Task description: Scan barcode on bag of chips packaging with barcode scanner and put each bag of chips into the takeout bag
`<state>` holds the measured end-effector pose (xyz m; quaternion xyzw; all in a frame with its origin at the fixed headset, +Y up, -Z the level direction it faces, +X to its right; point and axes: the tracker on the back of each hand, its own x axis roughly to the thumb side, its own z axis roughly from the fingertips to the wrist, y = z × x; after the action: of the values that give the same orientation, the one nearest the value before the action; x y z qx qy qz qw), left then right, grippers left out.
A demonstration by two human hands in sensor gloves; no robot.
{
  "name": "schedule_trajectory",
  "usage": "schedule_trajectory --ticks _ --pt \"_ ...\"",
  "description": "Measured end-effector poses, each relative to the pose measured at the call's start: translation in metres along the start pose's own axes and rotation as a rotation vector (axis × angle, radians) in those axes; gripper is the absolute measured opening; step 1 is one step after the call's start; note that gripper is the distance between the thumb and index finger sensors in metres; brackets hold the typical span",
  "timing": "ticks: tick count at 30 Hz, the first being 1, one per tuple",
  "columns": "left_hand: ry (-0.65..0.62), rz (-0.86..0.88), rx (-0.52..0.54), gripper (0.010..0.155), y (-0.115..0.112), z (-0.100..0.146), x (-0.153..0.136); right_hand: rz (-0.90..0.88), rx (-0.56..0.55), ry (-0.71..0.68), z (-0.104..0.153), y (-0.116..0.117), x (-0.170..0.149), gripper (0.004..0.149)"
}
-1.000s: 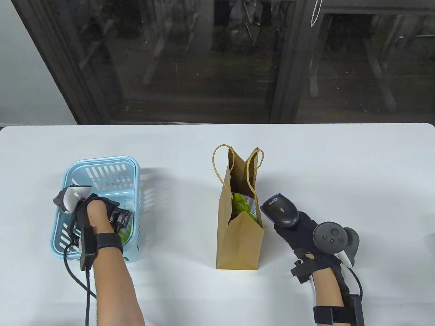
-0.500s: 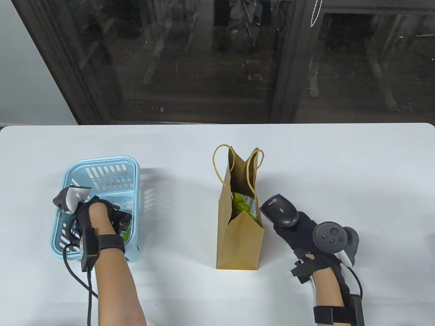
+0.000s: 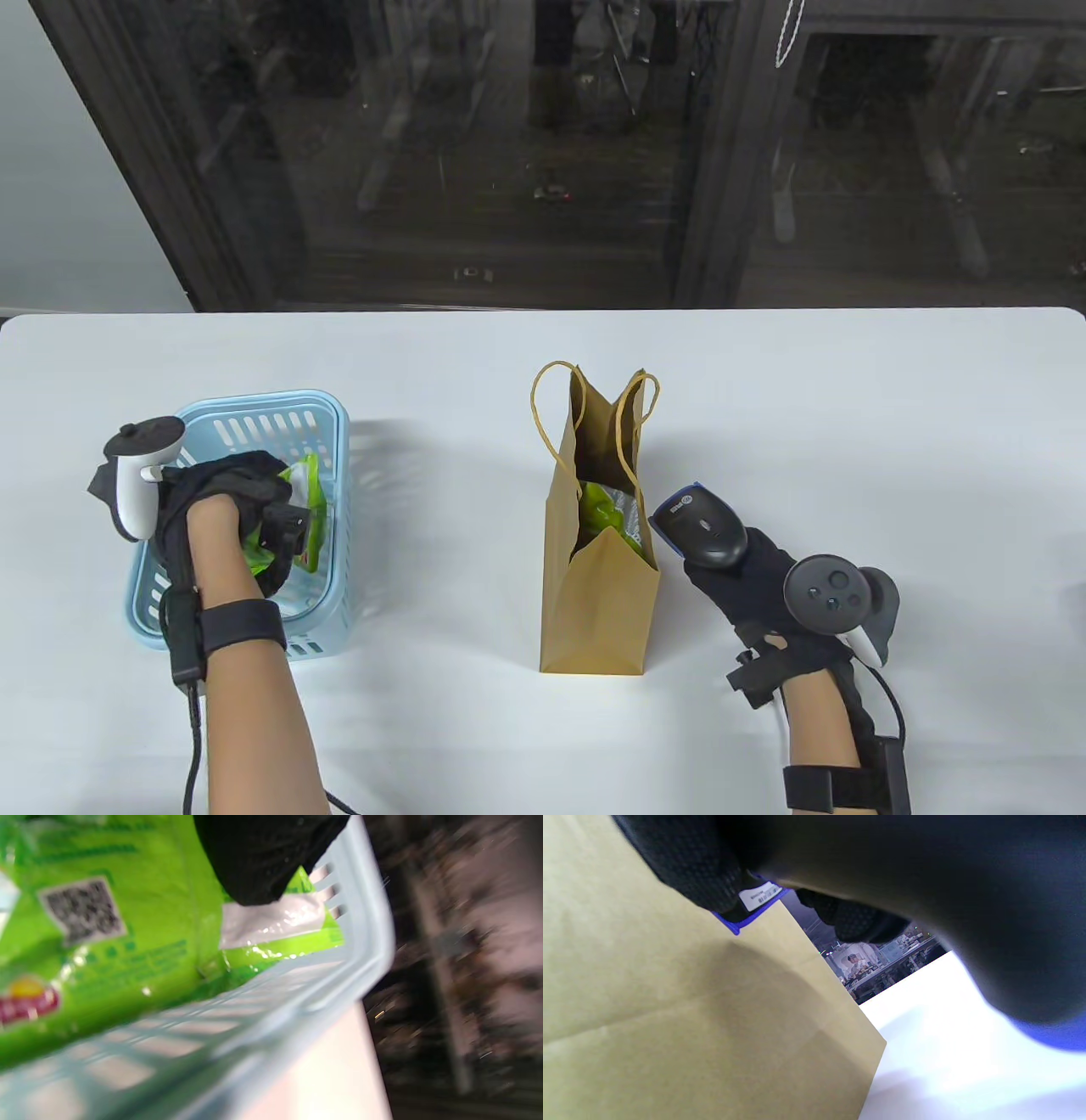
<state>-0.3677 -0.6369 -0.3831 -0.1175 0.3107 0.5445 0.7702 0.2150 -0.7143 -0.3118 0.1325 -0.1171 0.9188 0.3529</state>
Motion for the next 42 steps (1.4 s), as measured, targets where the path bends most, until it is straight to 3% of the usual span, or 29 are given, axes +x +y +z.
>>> schedule_trajectory --ticks 11,27,29,31,32,34,38,42 --pt "-0.429 0.130 0.218 0.038 -0.005 0.056 0.037 -0.003 -0.025 0.001 0.001 -0.003 -0.001 0.050" --pt "-0.764 0.126 0.274 0.036 -0.040 0.102 0.056 -0.007 -0.033 0.017 0.003 -0.004 -0.005 0.050" --pt "-0.773 0.126 0.255 0.044 -0.044 0.104 0.058 -0.009 -0.033 0.018 0.003 -0.004 -0.005 0.050" --pt "-0.781 0.134 0.193 0.067 -0.049 0.104 0.059 -0.009 -0.033 0.018 0.003 -0.005 -0.005 0.051" --pt "-0.782 0.141 0.160 0.072 -0.050 0.104 0.060 -0.009 -0.034 0.019 0.003 -0.005 -0.005 0.050" --pt "-0.779 0.159 0.119 0.068 -0.053 0.104 0.061 -0.010 -0.035 0.018 0.003 -0.005 -0.005 0.050" --pt "-0.815 0.136 0.115 0.041 -0.058 0.106 0.060 -0.007 -0.033 0.020 0.003 -0.005 -0.005 0.050" --pt "-0.821 0.070 0.121 0.037 -0.064 0.107 0.060 -0.011 -0.039 0.024 0.003 -0.006 -0.006 0.050"
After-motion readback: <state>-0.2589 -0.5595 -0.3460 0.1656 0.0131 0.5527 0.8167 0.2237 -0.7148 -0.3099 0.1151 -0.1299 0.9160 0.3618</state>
